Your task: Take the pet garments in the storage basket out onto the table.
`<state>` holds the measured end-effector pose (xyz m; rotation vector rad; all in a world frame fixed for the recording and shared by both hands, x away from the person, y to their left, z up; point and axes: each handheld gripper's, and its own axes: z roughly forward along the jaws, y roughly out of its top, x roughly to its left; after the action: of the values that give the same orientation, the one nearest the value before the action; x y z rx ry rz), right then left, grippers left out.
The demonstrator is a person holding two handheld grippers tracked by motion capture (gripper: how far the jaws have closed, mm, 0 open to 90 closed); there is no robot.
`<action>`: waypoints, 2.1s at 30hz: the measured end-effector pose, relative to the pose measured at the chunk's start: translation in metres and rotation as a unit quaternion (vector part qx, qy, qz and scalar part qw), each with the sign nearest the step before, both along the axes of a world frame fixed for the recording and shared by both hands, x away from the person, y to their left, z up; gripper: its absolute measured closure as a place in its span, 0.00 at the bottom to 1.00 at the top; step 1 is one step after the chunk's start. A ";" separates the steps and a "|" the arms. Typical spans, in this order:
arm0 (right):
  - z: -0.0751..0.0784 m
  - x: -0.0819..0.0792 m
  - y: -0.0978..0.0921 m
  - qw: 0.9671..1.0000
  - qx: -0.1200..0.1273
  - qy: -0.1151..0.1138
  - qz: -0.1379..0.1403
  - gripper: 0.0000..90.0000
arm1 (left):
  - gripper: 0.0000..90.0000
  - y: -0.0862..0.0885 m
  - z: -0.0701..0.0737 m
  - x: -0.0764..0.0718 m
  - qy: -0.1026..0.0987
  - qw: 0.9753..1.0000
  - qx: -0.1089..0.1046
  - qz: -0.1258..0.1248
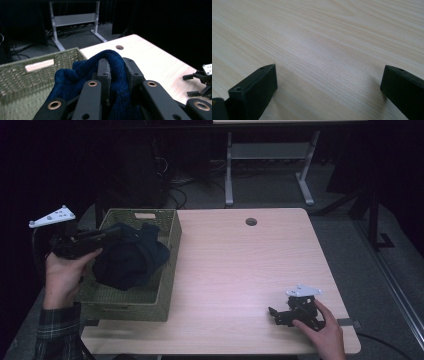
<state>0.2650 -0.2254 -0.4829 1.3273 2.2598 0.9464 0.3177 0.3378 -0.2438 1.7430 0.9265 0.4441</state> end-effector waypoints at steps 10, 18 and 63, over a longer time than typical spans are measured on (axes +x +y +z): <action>0.000 0.000 0.000 1.000 0.000 0.000 0.000 0.01 | 0.85 -0.017 0.008 0.007 -0.016 1.000 -0.017 -0.020; 0.000 0.000 0.000 1.000 -0.001 0.000 0.001 0.01 | 0.85 -0.032 0.011 0.013 -0.022 0.999 -0.026 -0.039; 0.000 0.000 0.000 1.000 -0.001 -0.001 0.002 0.01 | 0.85 -0.175 -0.002 0.057 -0.015 0.985 -0.040 -0.165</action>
<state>0.2650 -0.2256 -0.4829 1.3220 2.2617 0.9467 0.3742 0.1623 -0.2453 1.7699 0.6084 0.2120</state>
